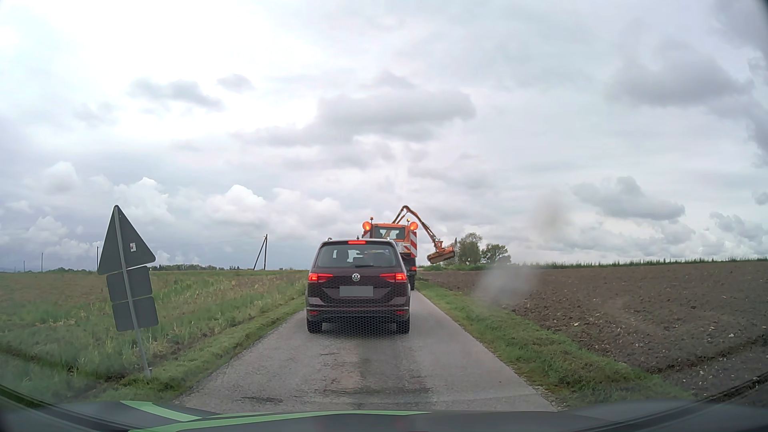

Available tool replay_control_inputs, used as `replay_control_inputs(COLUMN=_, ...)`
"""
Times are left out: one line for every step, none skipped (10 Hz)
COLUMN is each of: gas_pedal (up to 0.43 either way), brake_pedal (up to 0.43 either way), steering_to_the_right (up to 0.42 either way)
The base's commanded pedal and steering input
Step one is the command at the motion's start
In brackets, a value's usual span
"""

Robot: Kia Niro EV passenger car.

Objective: Follow the waypoints while adhering to traffic rules and regulations

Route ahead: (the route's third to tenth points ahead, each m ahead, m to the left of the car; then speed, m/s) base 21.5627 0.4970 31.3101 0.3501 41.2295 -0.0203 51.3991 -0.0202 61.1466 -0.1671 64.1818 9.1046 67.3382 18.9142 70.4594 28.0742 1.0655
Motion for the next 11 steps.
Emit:
replay_control_inputs(gas_pedal=0.000, brake_pedal=0.085, steering_to_the_right=0.005)
replay_control_inputs(gas_pedal=0.000, brake_pedal=0.085, steering_to_the_right=0.005)
replay_control_inputs(gas_pedal=0.000, brake_pedal=0.085, steering_to_the_right=0.004)
replay_control_inputs(gas_pedal=0.000, brake_pedal=0.085, steering_to_the_right=0.005)
replay_control_inputs(gas_pedal=0.000, brake_pedal=0.085, steering_to_the_right=0.005)
replay_control_inputs(gas_pedal=0.000, brake_pedal=0.085, steering_to_the_right=0.005)
replay_control_inputs(gas_pedal=0.000, brake_pedal=0.085, steering_to_the_right=0.004)
replay_control_inputs(gas_pedal=0.000, brake_pedal=0.085, steering_to_the_right=0.005)
replay_control_inputs(gas_pedal=0.000, brake_pedal=0.085, steering_to_the_right=0.005)
replay_control_inputs(gas_pedal=0.000, brake_pedal=0.085, steering_to_the_right=0.005)
replay_control_inputs(gas_pedal=0.000, brake_pedal=0.085, steering_to_the_right=0.005)
